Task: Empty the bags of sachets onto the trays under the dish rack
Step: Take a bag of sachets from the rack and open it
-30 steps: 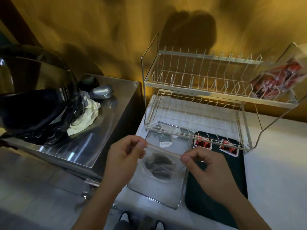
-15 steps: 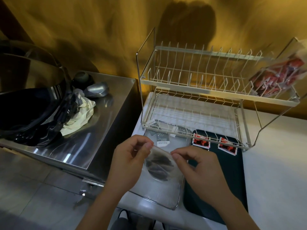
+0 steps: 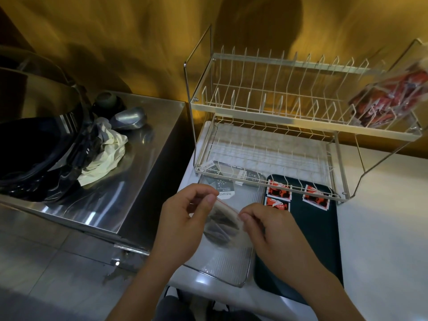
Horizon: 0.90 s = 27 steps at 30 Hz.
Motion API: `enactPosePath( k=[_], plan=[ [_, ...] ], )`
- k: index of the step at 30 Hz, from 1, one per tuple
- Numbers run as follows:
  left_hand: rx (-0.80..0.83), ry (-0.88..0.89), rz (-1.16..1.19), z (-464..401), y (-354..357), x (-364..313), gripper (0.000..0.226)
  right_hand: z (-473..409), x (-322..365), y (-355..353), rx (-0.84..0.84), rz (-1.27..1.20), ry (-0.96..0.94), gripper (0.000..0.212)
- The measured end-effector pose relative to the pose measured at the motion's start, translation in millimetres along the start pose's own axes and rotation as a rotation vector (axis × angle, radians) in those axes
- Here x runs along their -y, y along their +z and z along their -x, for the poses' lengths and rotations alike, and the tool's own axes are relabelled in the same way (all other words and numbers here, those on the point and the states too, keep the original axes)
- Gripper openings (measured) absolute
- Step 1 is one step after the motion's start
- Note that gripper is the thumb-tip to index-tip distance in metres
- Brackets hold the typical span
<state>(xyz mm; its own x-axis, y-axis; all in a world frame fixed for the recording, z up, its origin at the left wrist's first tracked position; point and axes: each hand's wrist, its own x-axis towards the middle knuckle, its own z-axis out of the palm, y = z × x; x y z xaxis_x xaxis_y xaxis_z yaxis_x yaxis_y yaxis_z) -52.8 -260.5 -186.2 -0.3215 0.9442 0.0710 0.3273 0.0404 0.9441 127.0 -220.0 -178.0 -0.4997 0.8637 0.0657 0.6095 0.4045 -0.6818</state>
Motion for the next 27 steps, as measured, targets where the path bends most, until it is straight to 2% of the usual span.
enactPosePath(
  k=[12, 18, 23, 27],
  plan=[
    [-0.006, 0.027, 0.004, 4, 3, -1, 0.020, 5, 6, -3, -0.019, -0.076, 0.071, 0.014],
    [-0.009, 0.001, 0.004, 8, 4, 1, 0.019, 4, 4, -2, 0.020, -0.265, 0.193, 0.015],
    [-0.023, -0.030, 0.021, 13, 7, -1, 0.026, 2, -1, -3, 0.096, -0.497, 0.295, 0.013],
    [-0.043, -0.128, 0.180, 20, 12, -4, 0.040, 2, 2, -2, 0.114, -0.638, 0.354, 0.014]
  ],
)
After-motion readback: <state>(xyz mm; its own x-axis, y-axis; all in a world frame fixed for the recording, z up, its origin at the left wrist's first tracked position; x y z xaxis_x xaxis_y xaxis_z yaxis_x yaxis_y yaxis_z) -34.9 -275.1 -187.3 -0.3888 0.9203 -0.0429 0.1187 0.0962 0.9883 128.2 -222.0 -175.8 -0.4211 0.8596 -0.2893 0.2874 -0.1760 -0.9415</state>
